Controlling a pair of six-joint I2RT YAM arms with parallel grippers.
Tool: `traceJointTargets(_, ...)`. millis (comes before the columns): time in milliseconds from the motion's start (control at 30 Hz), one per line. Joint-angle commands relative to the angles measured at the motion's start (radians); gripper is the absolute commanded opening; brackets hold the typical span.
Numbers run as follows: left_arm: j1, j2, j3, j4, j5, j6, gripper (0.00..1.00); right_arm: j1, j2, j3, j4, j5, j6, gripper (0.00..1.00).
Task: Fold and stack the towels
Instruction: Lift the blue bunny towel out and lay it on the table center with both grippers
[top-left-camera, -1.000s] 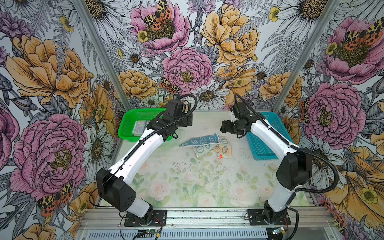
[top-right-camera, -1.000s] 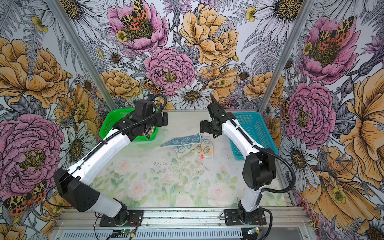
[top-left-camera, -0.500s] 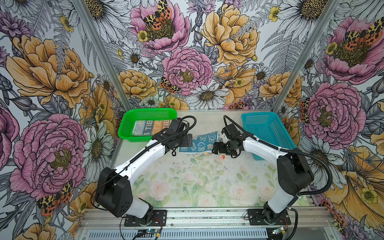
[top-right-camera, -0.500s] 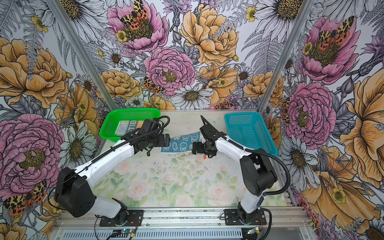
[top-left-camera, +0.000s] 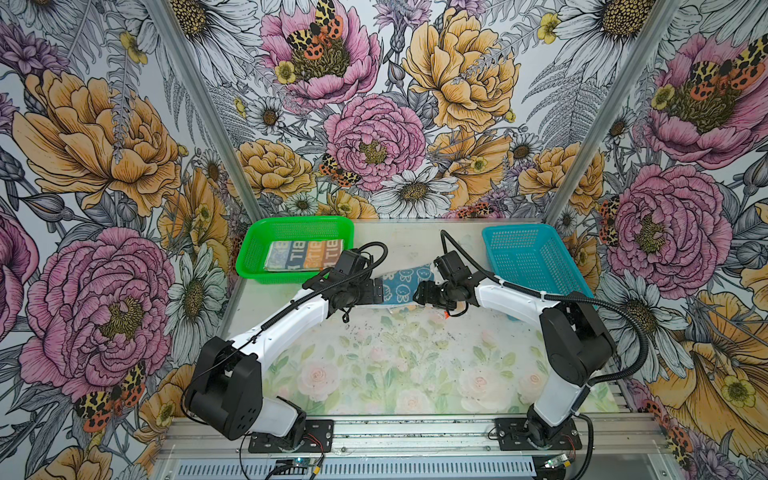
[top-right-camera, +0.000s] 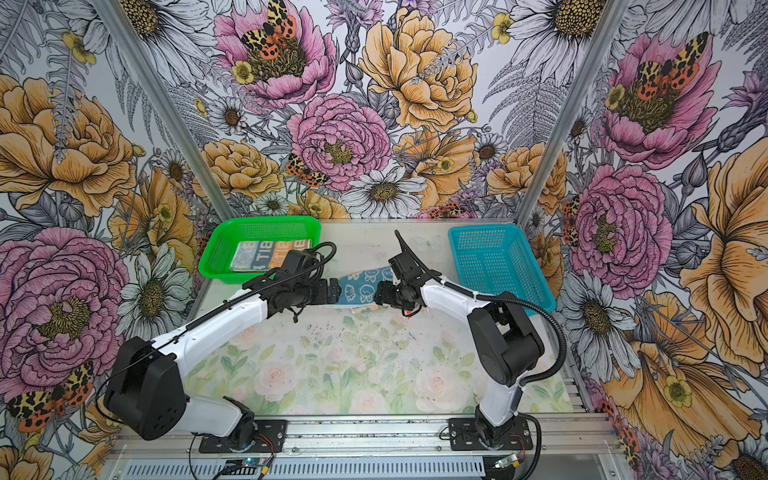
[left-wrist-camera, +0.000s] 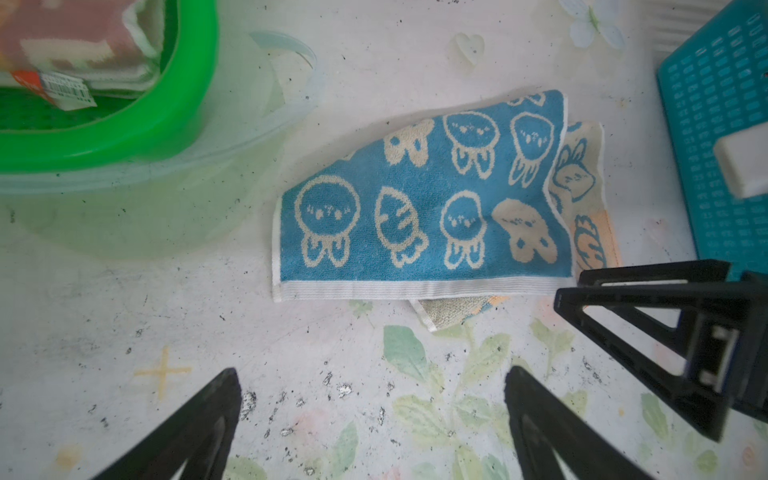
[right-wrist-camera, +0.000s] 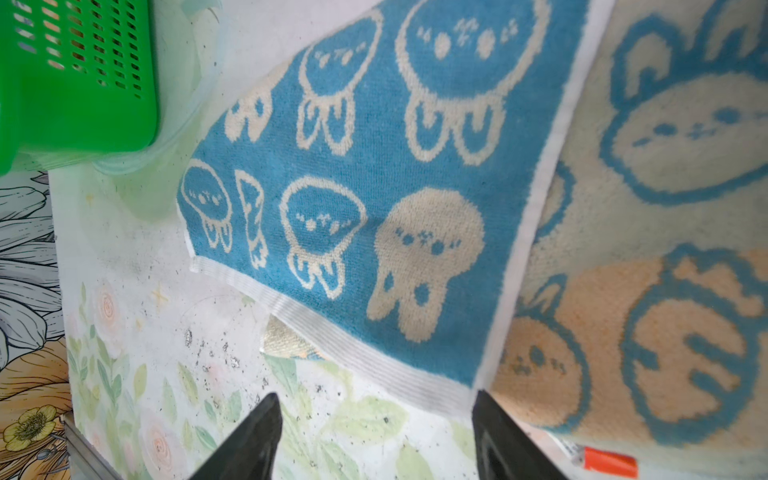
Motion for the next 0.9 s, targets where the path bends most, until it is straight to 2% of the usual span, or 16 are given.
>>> traceJointTargets(0, 0.006, -0.032, -0.007, 0.035, 0.023, -0.014, 0.99, -0.009, 0.012, -0.028, 0.029, 0.035, 0.011, 0.72)
traceJointTargets(233, 0.007, -0.014, -0.005, 0.048, 0.033, -0.026, 0.99, -0.017, 0.01, -0.078, 0.083, 0.014, 0.013, 0.68)
traceJointTargets(500, 0.003, 0.0, -0.015, 0.051, 0.037, -0.037, 0.99, -0.015, 0.029, -0.066, 0.126, -0.013, 0.021, 0.52)
traceJointTargets(633, 0.004, 0.006, -0.024, 0.053, 0.037, -0.037, 0.99, -0.015, 0.035, -0.057, 0.126, -0.013, 0.021, 0.39)
traceJointTargets(800, 0.01, 0.018, -0.05, 0.051, 0.056, -0.049, 0.99, -0.016, 0.024, -0.055, 0.124, -0.008, 0.023, 0.15)
traceJointTargets(867, 0.023, 0.038, -0.056, 0.052, 0.082, -0.051, 0.99, -0.017, 0.01, -0.057, 0.122, -0.006, 0.02, 0.09)
